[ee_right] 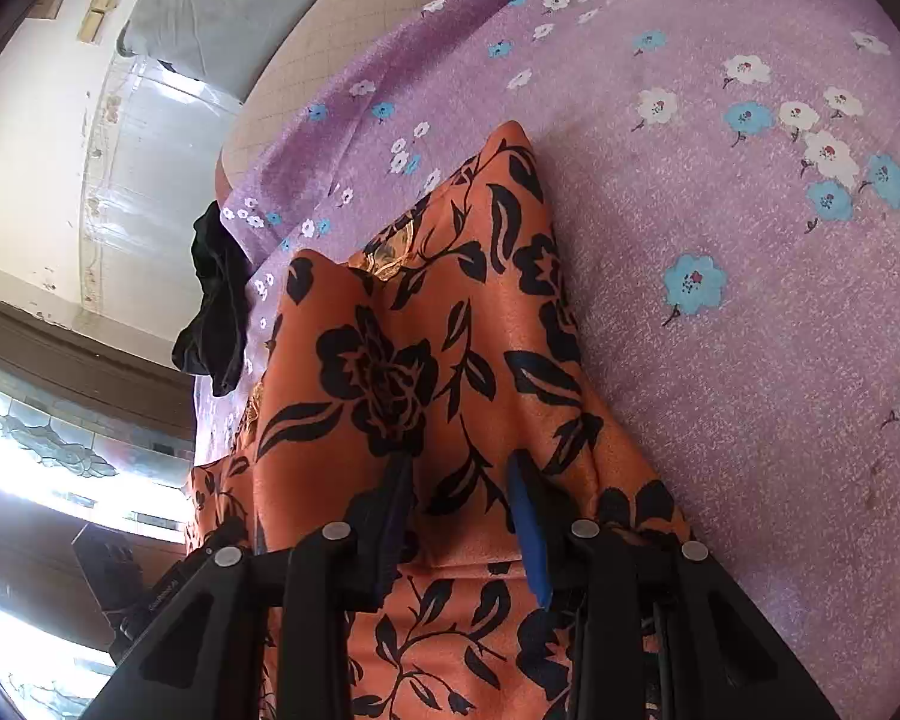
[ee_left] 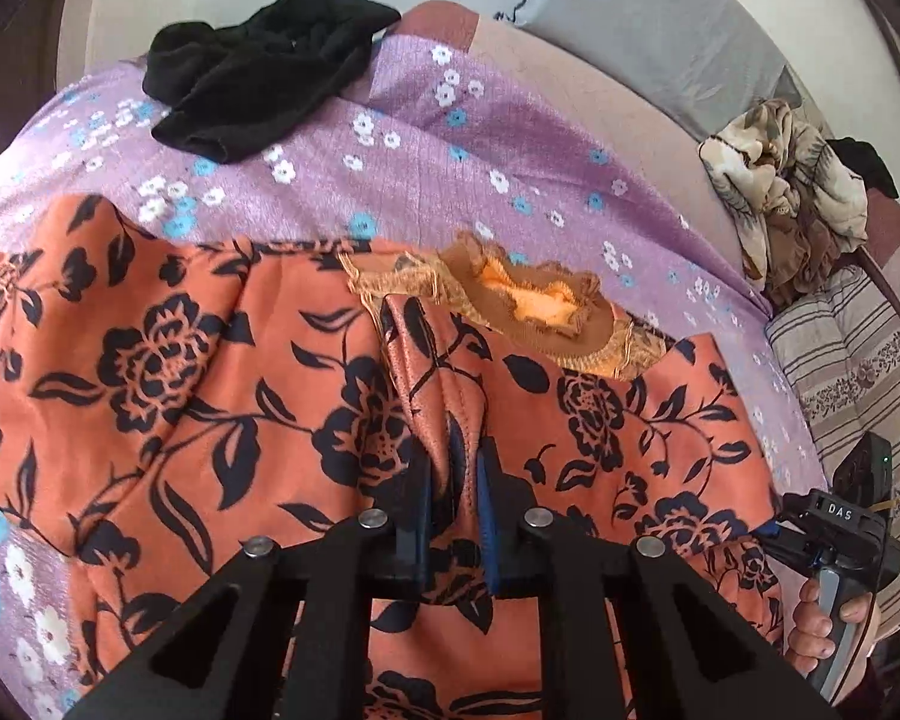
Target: Fold small clothes
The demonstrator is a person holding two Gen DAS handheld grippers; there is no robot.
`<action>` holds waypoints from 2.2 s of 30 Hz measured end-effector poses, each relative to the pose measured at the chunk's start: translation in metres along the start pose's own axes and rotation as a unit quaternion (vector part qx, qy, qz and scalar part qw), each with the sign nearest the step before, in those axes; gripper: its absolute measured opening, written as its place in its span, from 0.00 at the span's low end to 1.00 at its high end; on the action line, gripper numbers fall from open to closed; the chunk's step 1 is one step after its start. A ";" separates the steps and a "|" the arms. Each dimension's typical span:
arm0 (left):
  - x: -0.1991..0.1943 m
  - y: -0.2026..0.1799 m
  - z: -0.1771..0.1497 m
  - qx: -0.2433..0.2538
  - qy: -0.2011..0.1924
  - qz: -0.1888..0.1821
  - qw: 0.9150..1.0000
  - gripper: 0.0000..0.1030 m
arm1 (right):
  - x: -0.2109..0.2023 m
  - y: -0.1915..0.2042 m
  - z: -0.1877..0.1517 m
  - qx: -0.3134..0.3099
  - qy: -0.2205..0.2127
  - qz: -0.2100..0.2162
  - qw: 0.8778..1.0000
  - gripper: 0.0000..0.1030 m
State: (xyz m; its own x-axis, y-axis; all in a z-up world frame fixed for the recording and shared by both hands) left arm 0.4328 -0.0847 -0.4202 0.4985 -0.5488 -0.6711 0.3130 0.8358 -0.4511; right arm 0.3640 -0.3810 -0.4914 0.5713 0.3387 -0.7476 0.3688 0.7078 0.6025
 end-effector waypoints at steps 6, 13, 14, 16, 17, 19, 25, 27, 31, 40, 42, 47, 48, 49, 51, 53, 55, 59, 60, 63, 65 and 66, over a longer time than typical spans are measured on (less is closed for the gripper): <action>-0.021 0.039 0.013 -0.019 -0.009 0.061 0.998 0.13 | -0.028 0.012 0.013 -0.020 -0.052 0.006 0.998 0.36; -0.027 0.074 0.002 -0.008 0.017 0.156 0.988 0.15 | 0.003 0.018 -0.002 -0.064 0.010 -0.037 0.997 0.36; -0.032 0.078 0.001 -0.013 0.019 0.160 0.987 0.19 | 0.011 0.014 -0.007 -0.066 0.020 -0.044 0.997 0.35; -0.049 0.092 0.001 -0.029 0.010 0.173 0.985 0.19 | 0.003 0.019 -0.004 -0.072 0.007 -0.045 0.996 0.35; -0.062 0.103 0.003 -0.036 -0.001 0.192 0.981 0.28 | 0.000 0.021 -0.004 -0.075 0.012 -0.043 0.996 0.36; -0.094 0.130 0.006 -0.056 -0.033 0.231 0.971 0.65 | -0.007 0.024 -0.006 -0.069 0.013 -0.024 0.997 0.45; -0.166 0.238 -0.012 -0.197 -0.100 0.279 0.935 0.84 | -0.007 0.025 -0.018 -0.066 0.015 -0.028 0.997 0.61; -0.167 0.268 -0.026 -0.258 -0.098 0.257 0.926 0.84 | -0.008 0.026 -0.023 -0.085 0.007 -0.045 0.995 0.61; -0.168 0.297 -0.026 -0.337 -0.151 0.185 0.911 0.84 | -0.005 0.031 -0.024 -0.111 -0.001 -0.074 0.991 0.61; -0.171 0.346 0.003 -0.419 -0.265 0.108 0.862 0.84 | 0.002 0.035 -0.022 -0.123 -0.004 -0.084 0.989 0.61; -0.169 0.353 0.011 -0.417 -0.272 0.117 0.859 0.83 | 0.003 0.036 -0.022 -0.128 -0.004 -0.085 0.988 0.61; -0.151 0.351 0.019 -0.406 -0.250 0.129 0.869 0.05 | 0.005 0.039 -0.021 -0.131 -0.006 -0.082 0.988 0.62; -0.155 0.345 0.022 -0.396 -0.255 0.142 0.871 0.05 | 0.006 0.040 -0.021 -0.135 -0.008 -0.084 0.987 0.61; -0.159 0.334 0.029 -0.375 -0.257 0.157 0.877 0.05 | 0.005 0.041 -0.022 -0.140 -0.011 -0.086 0.986 0.59; -0.168 0.301 0.054 -0.307 -0.261 0.174 0.898 0.05 | 0.004 0.044 -0.022 -0.146 -0.016 -0.086 0.985 0.47; -0.175 0.251 0.079 -0.235 -0.267 0.169 0.919 0.05 | 0.001 0.048 -0.022 -0.151 -0.019 -0.083 0.985 0.43; -0.176 0.189 0.099 -0.164 -0.261 0.144 0.940 0.05 | -0.005 0.053 -0.021 -0.161 -0.032 -0.084 0.983 0.43; -0.148 0.054 0.104 -0.017 -0.207 0.070 0.976 0.05 | -0.025 0.061 -0.015 -0.170 -0.063 -0.080 0.980 0.43; -0.134 0.021 0.098 0.019 -0.183 0.053 0.981 0.05 | -0.030 0.061 -0.013 -0.164 -0.070 -0.076 0.981 0.43; -0.081 -0.068 0.063 0.117 -0.098 -0.004 0.988 0.19 | -0.043 0.059 -0.005 -0.142 -0.086 -0.067 0.984 0.43; -0.050 -0.111 0.032 0.186 -0.041 -0.027 0.981 0.68 | -0.050 0.056 -0.002 -0.131 -0.093 -0.067 0.985 0.44; -0.043 -0.122 0.019 0.220 -0.028 -0.012 0.975 0.75 | -0.052 0.053 -0.001 -0.125 -0.095 -0.068 0.985 0.44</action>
State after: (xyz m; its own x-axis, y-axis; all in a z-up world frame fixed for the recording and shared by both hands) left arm 0.3884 -0.1629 -0.3250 0.5259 -0.5774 -0.6245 0.6362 0.7544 -0.1617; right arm 0.3534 -0.3607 -0.4206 0.6650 0.1257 -0.7362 0.2723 0.8771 0.3957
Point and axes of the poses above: each gripper's, at about its wrist camera, not at the fingertips, and x roughly the way its jaws point, y to its left, z to its top, the point moved 9 cm from there along x, roughly the way its jaws point, and after that the axes turned 8 degrees about -z, right-handed, at the moved point
